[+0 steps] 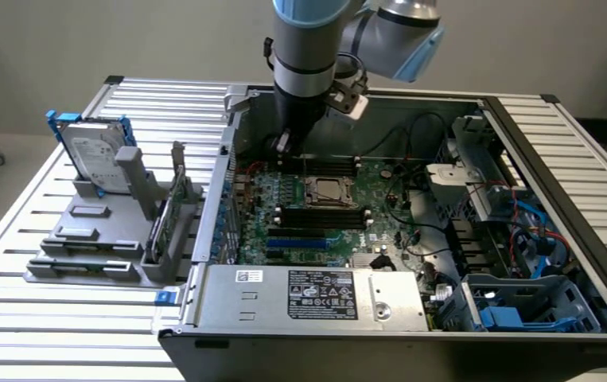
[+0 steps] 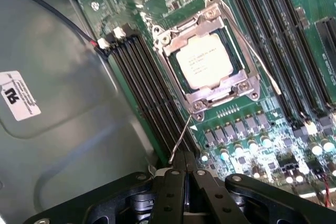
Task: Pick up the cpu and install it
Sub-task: 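Close the cpu cover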
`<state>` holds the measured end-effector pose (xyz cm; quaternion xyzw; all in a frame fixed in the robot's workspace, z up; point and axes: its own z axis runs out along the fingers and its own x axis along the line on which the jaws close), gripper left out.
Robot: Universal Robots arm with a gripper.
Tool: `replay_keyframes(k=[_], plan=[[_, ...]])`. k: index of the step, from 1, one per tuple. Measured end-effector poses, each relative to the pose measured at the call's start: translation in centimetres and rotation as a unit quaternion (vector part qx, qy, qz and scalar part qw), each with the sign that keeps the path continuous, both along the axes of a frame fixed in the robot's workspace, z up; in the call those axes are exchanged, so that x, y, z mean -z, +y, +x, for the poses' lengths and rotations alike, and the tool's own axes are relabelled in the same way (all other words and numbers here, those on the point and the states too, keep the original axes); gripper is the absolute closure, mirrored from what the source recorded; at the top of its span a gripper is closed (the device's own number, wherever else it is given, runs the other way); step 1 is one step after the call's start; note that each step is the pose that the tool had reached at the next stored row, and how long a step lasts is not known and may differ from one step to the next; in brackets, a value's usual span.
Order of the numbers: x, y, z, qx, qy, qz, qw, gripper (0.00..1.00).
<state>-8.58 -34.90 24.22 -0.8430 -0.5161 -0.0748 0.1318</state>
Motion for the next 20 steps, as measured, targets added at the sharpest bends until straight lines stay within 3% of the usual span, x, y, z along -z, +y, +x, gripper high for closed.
replay_keyframes(k=[4,8,10,13,17,20], plan=[[0.0,0.0,0.05,0.0,-0.0146,-0.001,0.9999,0.89],[0.0,0.01,0.22,0.0,-0.0223,-0.001,0.9998,0.89],[0.0,0.0,0.27,0.0,-0.0243,-0.001,0.9997,0.89],[0.02,0.0,0.28,0.0,-0.0246,-0.0018,0.9997,0.89],[0.44,0.02,0.33,0.0,-0.0249,-0.0074,0.9997,0.89],[0.97,0.02,0.45,0.0,-0.025,-0.0093,0.9996,0.89]])
